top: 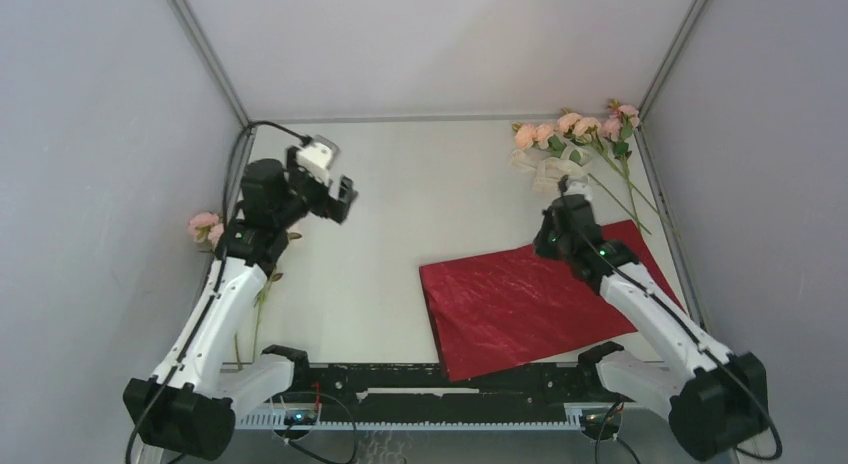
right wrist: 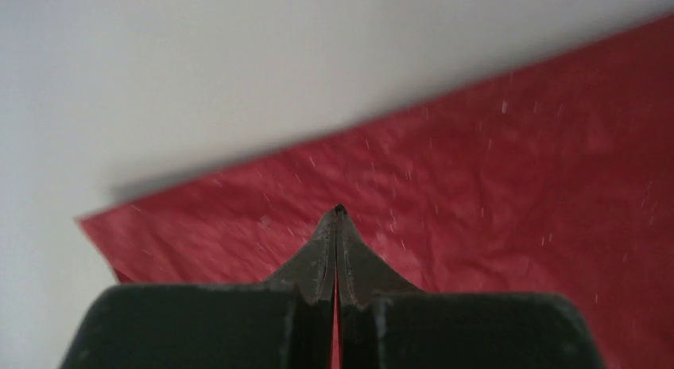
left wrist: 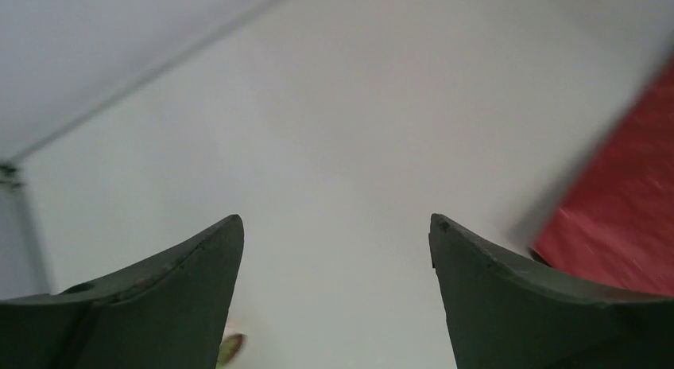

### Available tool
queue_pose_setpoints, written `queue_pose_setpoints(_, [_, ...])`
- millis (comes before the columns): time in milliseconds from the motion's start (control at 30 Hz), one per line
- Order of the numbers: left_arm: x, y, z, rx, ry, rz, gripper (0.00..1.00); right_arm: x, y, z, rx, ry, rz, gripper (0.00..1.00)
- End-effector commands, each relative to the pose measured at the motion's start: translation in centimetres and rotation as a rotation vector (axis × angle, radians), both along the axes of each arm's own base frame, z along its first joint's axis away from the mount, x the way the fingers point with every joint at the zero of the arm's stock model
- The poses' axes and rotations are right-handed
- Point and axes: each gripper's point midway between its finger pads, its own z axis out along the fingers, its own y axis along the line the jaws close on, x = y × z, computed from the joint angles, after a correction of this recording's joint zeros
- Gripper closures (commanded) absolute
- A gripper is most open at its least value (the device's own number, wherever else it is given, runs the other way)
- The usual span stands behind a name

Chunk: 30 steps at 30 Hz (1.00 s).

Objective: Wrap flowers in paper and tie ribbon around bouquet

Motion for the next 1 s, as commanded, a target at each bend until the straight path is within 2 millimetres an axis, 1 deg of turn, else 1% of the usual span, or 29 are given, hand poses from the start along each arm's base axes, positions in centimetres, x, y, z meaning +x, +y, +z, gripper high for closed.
queue_pose_setpoints(0, [-8.8,-4.8,-9.7,0.164,0.427,-0.282,0.09,-3.9,-1.1,-5.8,-0.205,0.258,-0.064,1.00])
queue_pose_setpoints(33, [-9.6,-6.4,-10.4,0.174,0.442,-0.334,0.09,-4.0,-0.3,-6.6,-0.204,0.287,-0.038,1.00])
queue_pose_setpoints(67, [-10.0,-7.6,-11.2,0.181,0.466,-0.360,0.09,-4.1,0.4,-7.7,-0.211,0.322,-0.019,1.00])
queue_pose_setpoints(133, [-9.8,-9.3,-12.4,0.188,0.496,-0.371,0.09,-4.0,1.4,-8.5,-0.208,0.339,-0.003,1.00])
queue_pose_setpoints(233, [-8.4,-11.4,-14.0,0.162,0.530,-0.369,0.06,-3.5,2.3,-8.9,-0.191,0.325,0.005,1.00])
queue_pose_setpoints(300, [-7.3,-12.6,-15.2,0.134,0.553,-0.374,0.06,-3.4,2.7,-9.2,-0.184,0.330,0.014,1.00])
queue_pose_setpoints(400, [-6.3,-14.7,-16.6,0.112,0.604,-0.398,0.08,-3.5,2.5,-9.9,-0.197,0.348,0.010,1.00])
queue_pose_setpoints(567, [-6.5,-18.1,-19.1,0.099,0.697,-0.466,0.13,-3.8,2.0,-10.2,-0.203,0.342,-0.004,1.00])
queue_pose_setpoints(667, [-6.9,-19.4,-20.6,0.105,0.738,-0.497,0.16,-3.7,1.7,-10.2,-0.205,0.338,-0.013,1.00])
queue_pose_setpoints(733, [-7.3,-19.8,-21.6,0.114,0.770,-0.507,0.18,-3.8,1.7,-10.2,-0.204,0.338,-0.006,1.00])
queue_pose_setpoints(767, [-7.4,-19.9,-22.1,0.116,0.786,-0.511,0.21,-3.8,1.6,-10.1,-0.204,0.337,-0.008,1.00])
queue_pose_setpoints(800, [-7.6,-20.0,-22.5,0.116,0.803,-0.517,0.27,-3.8,1.5,-10.1,-0.208,0.338,-0.009,1.00])
queue_pose_setpoints(867, [-8.6,-20.3,-23.1,0.112,0.853,-0.555,0.45,-3.9,1.3,-10.2,-0.216,0.338,-0.015,1.00])
queue_pose_setpoints(933, [-9.5,-20.3,-23.3,0.108,0.902,-0.589,0.66,-4.0,1.1,-10.3,-0.215,0.335,-0.022,1.00])
queue_pose_setpoints(967, [-9.9,-20.3,-23.3,0.105,0.919,-0.601,0.72,-4.0,1.1,-10.2,-0.214,0.333,-0.022,1.00])
